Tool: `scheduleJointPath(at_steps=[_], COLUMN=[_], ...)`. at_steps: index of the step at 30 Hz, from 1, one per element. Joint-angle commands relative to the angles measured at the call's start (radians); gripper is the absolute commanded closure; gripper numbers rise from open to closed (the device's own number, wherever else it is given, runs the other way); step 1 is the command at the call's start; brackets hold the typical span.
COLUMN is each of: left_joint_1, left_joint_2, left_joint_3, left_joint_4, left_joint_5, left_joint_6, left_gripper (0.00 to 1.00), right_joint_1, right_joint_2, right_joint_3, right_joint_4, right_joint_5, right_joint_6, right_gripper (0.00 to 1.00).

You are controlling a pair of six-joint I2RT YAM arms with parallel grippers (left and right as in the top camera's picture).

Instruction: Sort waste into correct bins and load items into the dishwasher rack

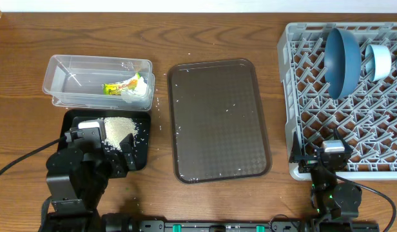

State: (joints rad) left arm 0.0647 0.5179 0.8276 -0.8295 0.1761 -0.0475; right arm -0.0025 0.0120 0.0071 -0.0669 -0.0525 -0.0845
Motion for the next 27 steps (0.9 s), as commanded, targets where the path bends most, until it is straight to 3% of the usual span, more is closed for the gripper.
scheduleJointPath(at_steps=[1,4,14,20,24,27], left_joint_1=[0.002,0.002,0.002,0.002,0.001,0.001], left_joint_2=[-0.049,-0.107,-0.409,-0.514,-0.516,-0.516], left_joint_3=[-0.058,-0.153,-0.647,-0.821,-0.824,-0.824], left_joint_4=[0.019,0.091,0.633,0.868,0.862,0.773], left_joint_5=[-0.013,-0.013,-0.012,-0.016,-0.021,-0.02], left_joint_6=[0.014,0.014,0.013,0.023,0.076,0.077], left_gripper=[0.07,0.07,0.07,0.07,0.07,0.07], right_joint_1=[0.01,0.01,0.01,0.01,0.01,0.01], right_joint_2=[-0.005,-0.005,-0.005,-0.005,-0.005,-0.005], right_joint_3=[-0.002,-0.002,-0.002,-0.002,-0.002,-0.002], right_joint_4=[-0.004,-0.004,-0.004,-0.004,-0.004,-0.004], right_joint_5=[0.003,0.003,0.003,0.003,0.003,0.003], right_joint_6=[-0.01,-0.01,-0.01,-0.01,-0.01,-0.01], right_gripper=[0.01,0.01,0.01,0.01,0.01,0.01])
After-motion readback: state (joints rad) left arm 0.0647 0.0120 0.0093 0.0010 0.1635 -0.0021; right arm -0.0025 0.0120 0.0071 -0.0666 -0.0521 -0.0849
